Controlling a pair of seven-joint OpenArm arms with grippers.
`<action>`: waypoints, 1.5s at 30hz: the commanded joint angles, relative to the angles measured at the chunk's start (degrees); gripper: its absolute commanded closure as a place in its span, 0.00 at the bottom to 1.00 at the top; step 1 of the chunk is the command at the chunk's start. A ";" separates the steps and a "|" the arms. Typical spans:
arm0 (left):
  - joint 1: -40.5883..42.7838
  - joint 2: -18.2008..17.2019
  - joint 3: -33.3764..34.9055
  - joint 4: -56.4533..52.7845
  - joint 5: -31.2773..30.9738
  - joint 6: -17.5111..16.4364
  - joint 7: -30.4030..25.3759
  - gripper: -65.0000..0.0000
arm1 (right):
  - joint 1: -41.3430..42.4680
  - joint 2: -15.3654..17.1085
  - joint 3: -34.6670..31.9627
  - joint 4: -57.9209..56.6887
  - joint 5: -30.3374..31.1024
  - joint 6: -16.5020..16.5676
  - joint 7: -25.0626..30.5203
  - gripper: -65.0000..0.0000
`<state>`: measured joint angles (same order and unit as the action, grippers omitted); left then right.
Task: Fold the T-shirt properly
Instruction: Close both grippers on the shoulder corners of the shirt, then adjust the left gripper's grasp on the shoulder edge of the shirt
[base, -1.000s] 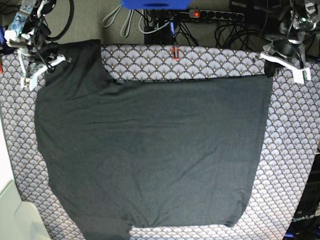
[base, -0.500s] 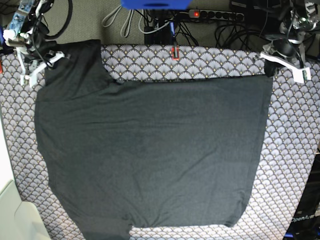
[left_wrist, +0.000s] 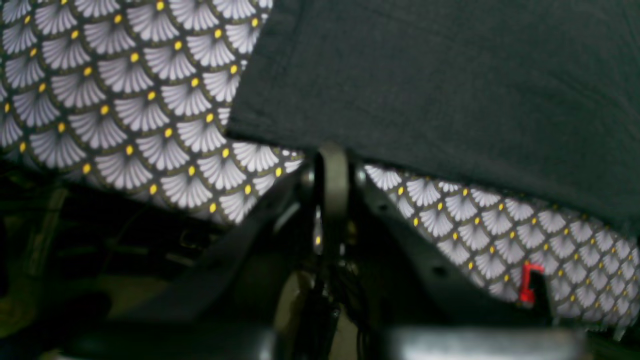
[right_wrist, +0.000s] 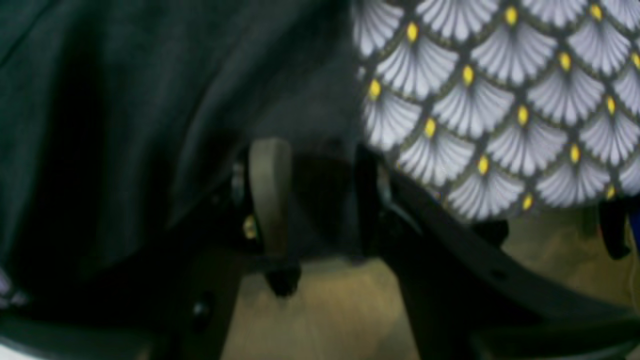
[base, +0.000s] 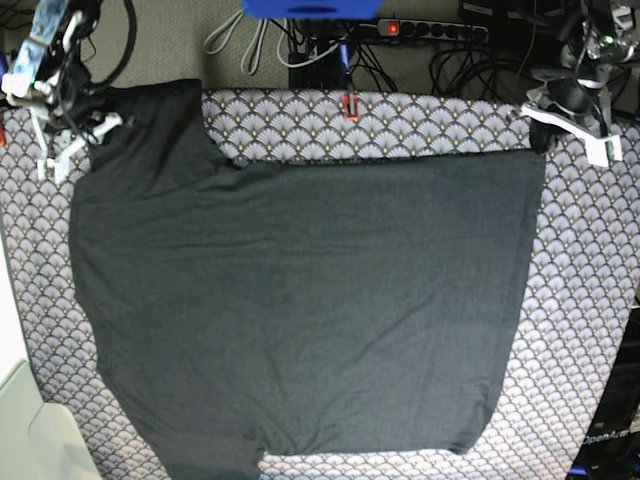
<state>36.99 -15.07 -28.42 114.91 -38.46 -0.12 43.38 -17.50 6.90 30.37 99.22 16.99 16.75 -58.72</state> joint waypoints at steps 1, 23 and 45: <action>-0.11 -0.45 -0.63 1.00 -0.27 -0.19 0.01 0.99 | 0.13 1.24 0.27 0.08 0.54 0.35 0.65 0.64; -0.90 0.35 -6.70 0.65 -0.71 -0.80 2.38 0.77 | 0.75 1.15 0.00 -6.52 0.54 0.35 0.74 0.65; -4.69 1.49 -11.36 -7.09 0.08 -6.43 8.89 0.74 | -0.22 0.71 0.09 -6.52 0.72 0.35 0.21 0.84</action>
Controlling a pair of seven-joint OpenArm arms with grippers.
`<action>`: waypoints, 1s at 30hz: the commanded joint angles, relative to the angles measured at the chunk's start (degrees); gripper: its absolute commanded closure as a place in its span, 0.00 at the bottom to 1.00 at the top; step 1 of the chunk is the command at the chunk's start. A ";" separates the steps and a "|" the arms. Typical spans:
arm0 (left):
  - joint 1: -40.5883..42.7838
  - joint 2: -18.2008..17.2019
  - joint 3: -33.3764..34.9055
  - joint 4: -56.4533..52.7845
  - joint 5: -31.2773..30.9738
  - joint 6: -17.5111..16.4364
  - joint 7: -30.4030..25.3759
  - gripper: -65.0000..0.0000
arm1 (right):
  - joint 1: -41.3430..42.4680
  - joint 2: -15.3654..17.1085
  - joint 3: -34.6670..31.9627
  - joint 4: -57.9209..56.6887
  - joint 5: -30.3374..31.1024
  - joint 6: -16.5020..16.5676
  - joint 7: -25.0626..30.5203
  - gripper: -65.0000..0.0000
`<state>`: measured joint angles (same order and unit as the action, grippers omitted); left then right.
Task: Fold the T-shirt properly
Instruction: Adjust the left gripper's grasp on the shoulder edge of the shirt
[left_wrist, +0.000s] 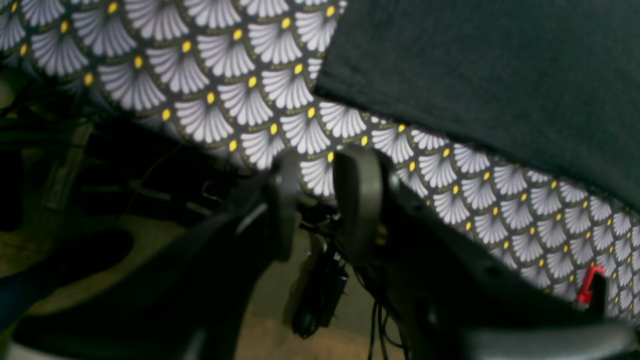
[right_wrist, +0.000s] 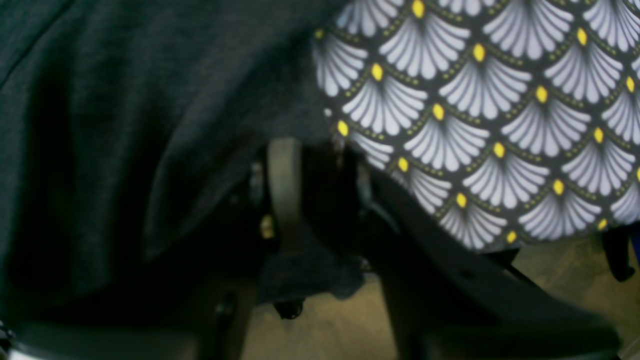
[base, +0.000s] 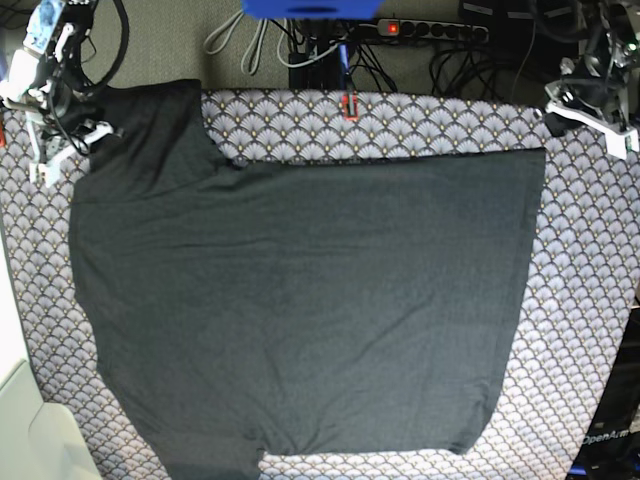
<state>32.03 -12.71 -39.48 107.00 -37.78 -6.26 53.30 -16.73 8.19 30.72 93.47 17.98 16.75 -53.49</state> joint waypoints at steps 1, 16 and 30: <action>0.28 -0.87 -0.30 0.82 -0.59 -0.29 -1.03 0.74 | -0.98 -0.84 -0.26 -0.77 -0.26 0.35 -5.10 0.87; -0.51 -0.78 -0.12 0.91 4.77 -0.55 -1.03 0.74 | -2.39 -1.99 -0.43 -0.50 -0.26 9.49 -4.57 1.00; -3.33 -0.87 -0.30 0.82 4.86 -0.55 -0.77 0.63 | -4.76 -4.10 -0.17 12.07 -0.26 18.10 -0.97 1.00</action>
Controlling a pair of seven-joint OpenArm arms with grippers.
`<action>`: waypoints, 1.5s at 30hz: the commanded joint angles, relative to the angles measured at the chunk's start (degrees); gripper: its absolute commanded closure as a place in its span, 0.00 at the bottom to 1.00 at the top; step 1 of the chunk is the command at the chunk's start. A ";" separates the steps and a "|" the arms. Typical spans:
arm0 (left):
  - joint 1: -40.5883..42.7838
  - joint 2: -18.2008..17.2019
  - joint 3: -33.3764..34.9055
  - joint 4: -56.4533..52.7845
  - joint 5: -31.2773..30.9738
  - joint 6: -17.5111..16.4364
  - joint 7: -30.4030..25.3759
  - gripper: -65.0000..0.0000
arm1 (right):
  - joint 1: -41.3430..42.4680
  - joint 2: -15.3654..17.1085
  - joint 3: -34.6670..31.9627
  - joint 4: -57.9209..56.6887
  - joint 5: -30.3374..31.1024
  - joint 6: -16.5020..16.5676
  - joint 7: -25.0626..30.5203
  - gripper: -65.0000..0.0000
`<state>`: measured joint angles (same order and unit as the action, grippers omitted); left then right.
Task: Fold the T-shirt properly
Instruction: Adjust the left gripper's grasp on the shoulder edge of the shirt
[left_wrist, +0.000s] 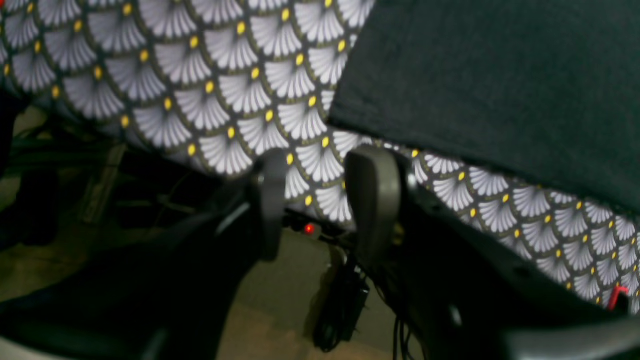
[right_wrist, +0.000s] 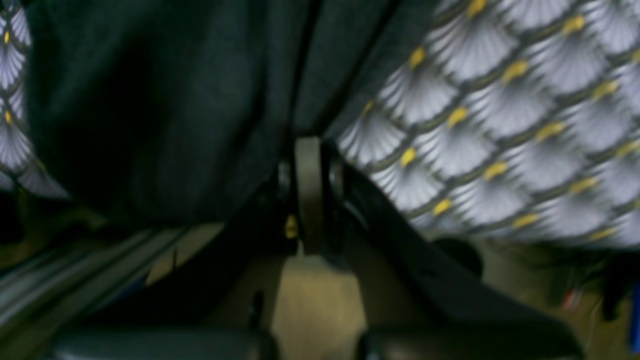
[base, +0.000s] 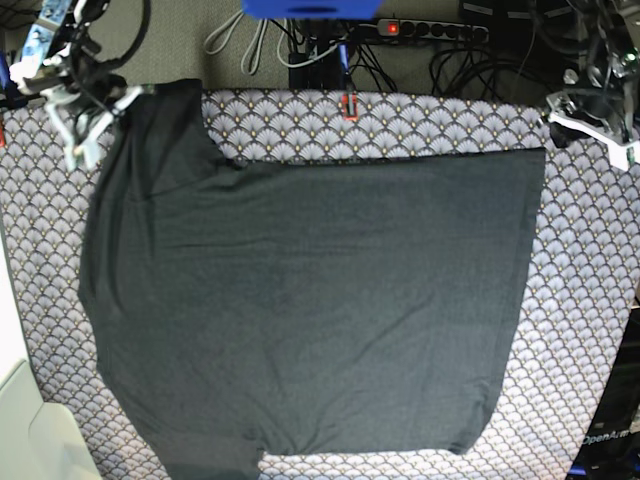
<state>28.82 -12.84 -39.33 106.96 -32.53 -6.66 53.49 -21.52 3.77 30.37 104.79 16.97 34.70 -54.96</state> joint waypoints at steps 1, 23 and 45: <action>-0.29 -0.74 -0.45 0.87 -0.39 -0.16 -0.88 0.63 | 0.29 0.23 0.18 0.75 0.74 0.16 0.50 1.00; -1.70 -0.65 -0.45 0.08 -0.30 -0.16 -0.62 0.63 | 4.95 1.72 5.89 1.10 0.74 0.16 0.50 1.00; -9.08 -1.01 -0.01 -10.30 -0.30 -0.25 -1.23 0.54 | 5.12 1.64 5.45 0.83 0.74 0.16 0.50 1.00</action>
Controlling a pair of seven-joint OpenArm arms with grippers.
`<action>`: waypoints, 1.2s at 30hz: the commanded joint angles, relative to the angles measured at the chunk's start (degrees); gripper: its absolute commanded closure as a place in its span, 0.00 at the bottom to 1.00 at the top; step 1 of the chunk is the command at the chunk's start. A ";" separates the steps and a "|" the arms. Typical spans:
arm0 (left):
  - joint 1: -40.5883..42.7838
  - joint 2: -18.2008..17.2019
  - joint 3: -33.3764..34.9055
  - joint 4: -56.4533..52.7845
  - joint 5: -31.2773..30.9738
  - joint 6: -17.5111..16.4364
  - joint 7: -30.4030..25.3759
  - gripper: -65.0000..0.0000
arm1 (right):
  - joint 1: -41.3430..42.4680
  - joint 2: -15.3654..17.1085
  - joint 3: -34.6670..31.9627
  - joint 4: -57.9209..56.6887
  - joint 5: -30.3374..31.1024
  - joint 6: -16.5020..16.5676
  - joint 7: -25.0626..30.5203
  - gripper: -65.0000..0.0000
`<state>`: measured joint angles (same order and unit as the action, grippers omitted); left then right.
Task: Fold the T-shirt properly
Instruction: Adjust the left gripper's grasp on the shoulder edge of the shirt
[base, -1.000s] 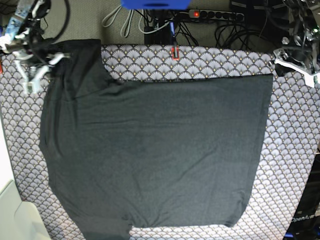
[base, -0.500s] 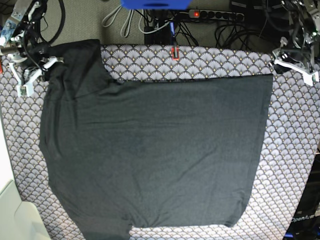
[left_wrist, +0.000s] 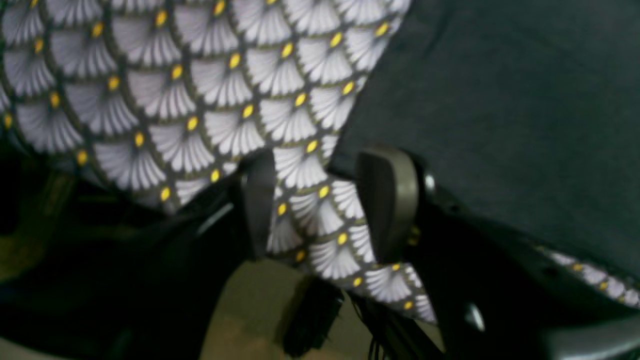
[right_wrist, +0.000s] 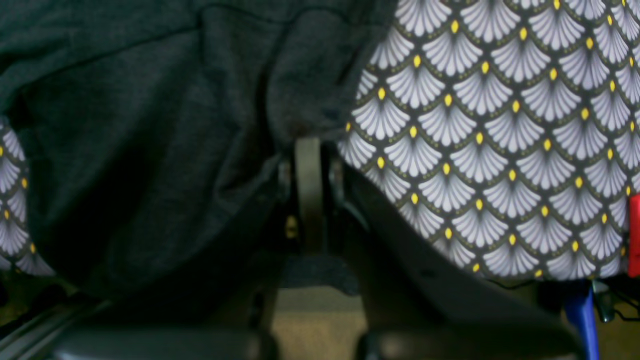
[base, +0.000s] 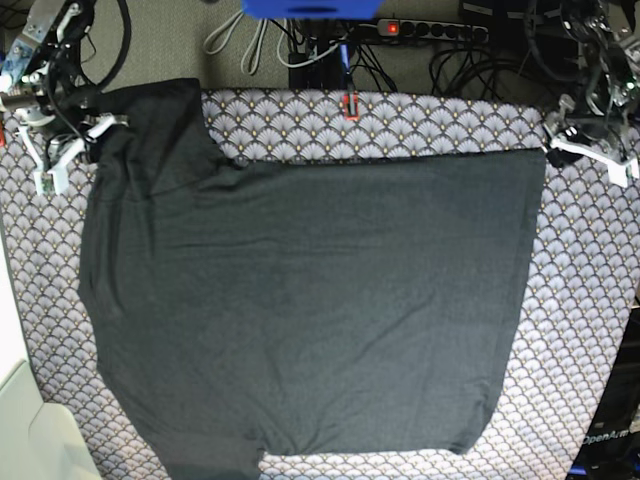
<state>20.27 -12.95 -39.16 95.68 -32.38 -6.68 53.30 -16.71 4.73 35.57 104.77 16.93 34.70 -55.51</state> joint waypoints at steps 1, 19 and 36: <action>-0.98 -0.81 -0.18 0.45 -0.45 -0.22 -1.03 0.54 | 0.31 0.67 0.25 0.86 0.79 0.16 1.04 1.00; -5.28 -0.37 8.70 -5.79 4.82 -0.14 -5.17 0.54 | 0.23 0.67 0.16 0.77 0.79 0.16 0.96 1.00; -6.34 1.39 8.34 -12.21 7.46 -0.22 -4.64 1.00 | 0.31 0.67 0.16 0.77 0.79 0.16 0.96 1.00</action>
<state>13.32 -11.73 -31.24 84.09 -25.56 -7.11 44.91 -16.71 4.73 35.57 104.73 16.97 34.70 -55.48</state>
